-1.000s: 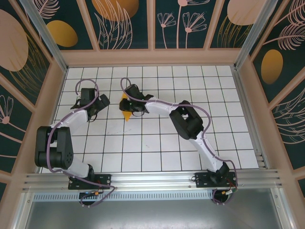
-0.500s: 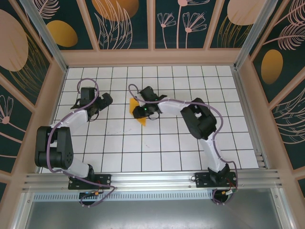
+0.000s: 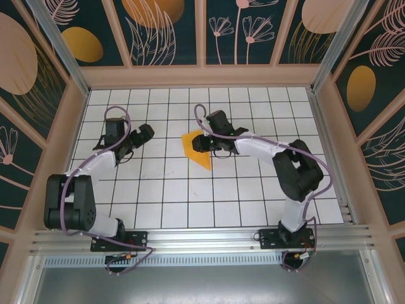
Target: Fold a paper plane with a square sheet of paper (pick it up from the middle)
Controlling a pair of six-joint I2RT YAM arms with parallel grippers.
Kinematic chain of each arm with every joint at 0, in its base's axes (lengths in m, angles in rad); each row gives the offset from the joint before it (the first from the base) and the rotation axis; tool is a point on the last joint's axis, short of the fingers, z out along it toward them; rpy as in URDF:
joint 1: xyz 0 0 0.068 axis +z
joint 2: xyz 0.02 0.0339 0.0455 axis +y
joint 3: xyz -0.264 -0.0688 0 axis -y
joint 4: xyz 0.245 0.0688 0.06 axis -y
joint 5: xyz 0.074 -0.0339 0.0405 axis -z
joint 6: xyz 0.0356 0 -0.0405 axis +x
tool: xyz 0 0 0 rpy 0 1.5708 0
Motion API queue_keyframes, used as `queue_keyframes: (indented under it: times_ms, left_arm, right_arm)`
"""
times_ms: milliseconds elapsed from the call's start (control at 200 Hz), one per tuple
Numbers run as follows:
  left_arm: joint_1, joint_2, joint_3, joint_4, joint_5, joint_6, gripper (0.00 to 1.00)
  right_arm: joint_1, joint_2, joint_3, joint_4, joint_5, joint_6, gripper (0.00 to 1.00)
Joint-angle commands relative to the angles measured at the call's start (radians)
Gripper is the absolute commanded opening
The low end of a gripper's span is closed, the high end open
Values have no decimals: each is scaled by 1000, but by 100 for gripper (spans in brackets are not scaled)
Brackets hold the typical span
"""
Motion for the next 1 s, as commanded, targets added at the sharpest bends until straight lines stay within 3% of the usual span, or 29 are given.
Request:
queue_keyframes:
  times_ms: [0, 425, 996]
  left_arm:
    - [-20, -46, -56, 104, 70, -76, 97]
    - [-147, -22, -107, 181, 126, -149, 98]
    - [-263, 86, -107, 275, 224, -263, 89]
  right_arm:
    - [29, -25, -53, 93, 72, 225, 22]
    - [-22, 107, -19, 82, 24, 217, 21]
    - [-92, 166, -101, 144, -17, 221, 20]
